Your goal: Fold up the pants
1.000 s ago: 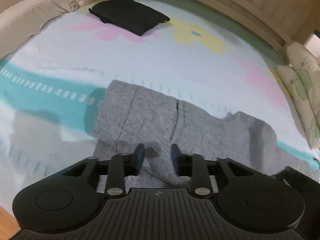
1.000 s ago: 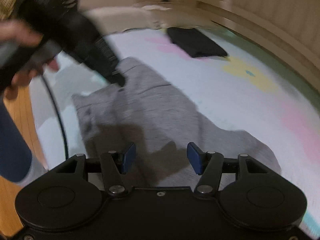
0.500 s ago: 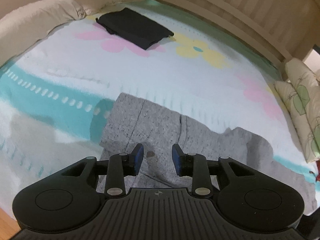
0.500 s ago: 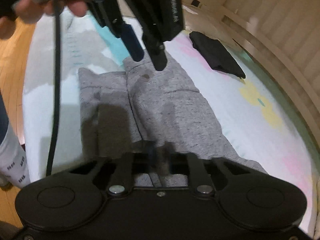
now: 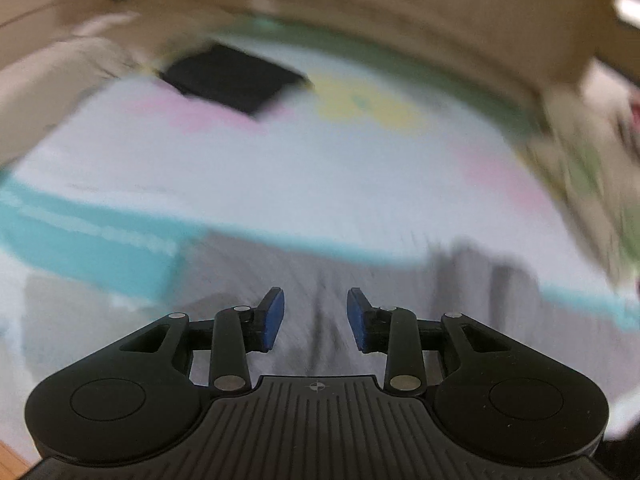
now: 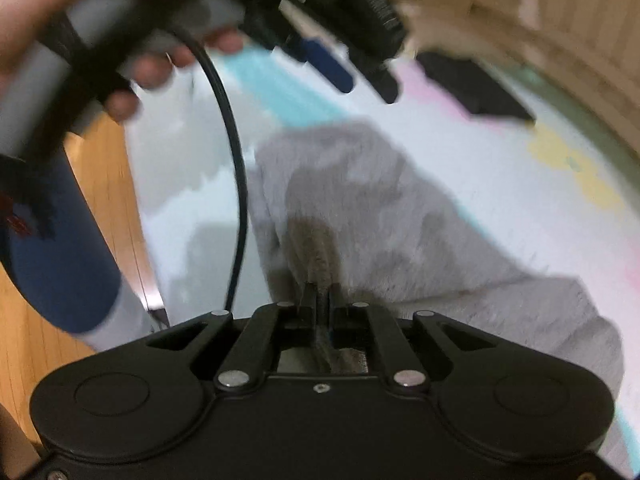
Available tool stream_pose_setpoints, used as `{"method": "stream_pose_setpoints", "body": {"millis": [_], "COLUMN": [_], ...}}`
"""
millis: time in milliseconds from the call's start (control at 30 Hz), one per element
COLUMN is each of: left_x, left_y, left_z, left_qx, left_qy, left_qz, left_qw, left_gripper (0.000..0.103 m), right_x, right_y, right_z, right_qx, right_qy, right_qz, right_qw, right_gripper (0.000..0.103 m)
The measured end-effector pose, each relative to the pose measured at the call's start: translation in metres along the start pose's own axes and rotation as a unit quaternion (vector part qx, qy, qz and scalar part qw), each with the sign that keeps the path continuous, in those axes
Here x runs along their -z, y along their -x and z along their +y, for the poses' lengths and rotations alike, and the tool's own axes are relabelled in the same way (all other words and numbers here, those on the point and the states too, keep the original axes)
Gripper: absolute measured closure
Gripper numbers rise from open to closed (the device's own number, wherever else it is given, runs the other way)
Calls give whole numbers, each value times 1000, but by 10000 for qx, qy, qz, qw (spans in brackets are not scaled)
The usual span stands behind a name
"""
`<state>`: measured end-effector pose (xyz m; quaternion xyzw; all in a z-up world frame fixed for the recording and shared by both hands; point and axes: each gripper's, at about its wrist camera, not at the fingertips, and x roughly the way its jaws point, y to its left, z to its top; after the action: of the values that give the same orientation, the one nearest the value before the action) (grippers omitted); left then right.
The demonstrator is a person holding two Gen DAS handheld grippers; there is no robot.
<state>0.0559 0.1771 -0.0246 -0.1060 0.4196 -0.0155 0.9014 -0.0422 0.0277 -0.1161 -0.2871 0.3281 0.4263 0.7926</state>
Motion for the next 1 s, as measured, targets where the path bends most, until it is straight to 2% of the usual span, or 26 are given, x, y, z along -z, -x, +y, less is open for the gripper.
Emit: {"method": "stream_pose_setpoints", "body": {"millis": [33,100,133,167,200,233,300,367,433,500,567,600,667,700,833,933,1000], "left_x": [4,14,20,22,20,19,14,7,-3,-12,-16,-17,-15,-13,4,11,13], "left_y": [-10,-37,-46,-47,-45,-43,-38,-33,-28,-27,-35,-40,-53,-59,-88,-87,-87], "left_z": [-5,-7,-6,-4,-4,-2,0,-6,-19,-33,-44,-49,-58,-61,-67,-72,-71], "left_qx": [17,-193,-270,-239,-229,-225,-333,-402,-421,-286,-101,-51,27,43,-25,-73,-39], "left_qy": [-155,-293,-304,-316,-304,-270,-8,-27,-201,-290,-279,-260,-265,-276,-561,-738,-683], "left_qz": [225,851,1056,950,953,965,911,670,383,253,358,428,625,718,1113,1007,1007], "left_qw": [9996,9958,9936,9947,9947,9947,9953,9969,9982,9988,9989,9987,9977,9970,9922,9921,9926], "left_gripper": [69,69,69,69,69,69,69,69,69,69,69,69,69,69,69,68,68], "right_x": [2,5,3,3,2,3,6,8,10,12,19,23,33,36,40,43,48], "right_y": [-5,-4,-1,5,12,20,34,44,47,45,39,37,31,25,6,-5,-5], "right_z": [1,1,-2,-7,-15,-25,-48,-76,-106,-134,-160,-172,-195,-205,-226,-236,-235], "right_qx": [10,-32,-51,-106,-143,-126,122,471,891,1313,1468,1320,737,556,698,617,326], "right_qy": [5,43,44,-7,-112,-262,-618,-994,-1324,-1591,-1839,-1953,-2162,-2279,-2462,-2514,-2376], "right_qz": [47,30,12,12,-27,-112,-306,-439,-552,-683,-803,-924,-1168,-1153,-816,-616,-467], "right_qw": [10000,10000,10000,9999,9998,9995,9975,9930,9856,9761,9686,9674,9665,9652,9632,9639,9697], "right_gripper": [86,82,69,61,47,38,32,27,12,3,2,2,1,1,1,1,1]}}
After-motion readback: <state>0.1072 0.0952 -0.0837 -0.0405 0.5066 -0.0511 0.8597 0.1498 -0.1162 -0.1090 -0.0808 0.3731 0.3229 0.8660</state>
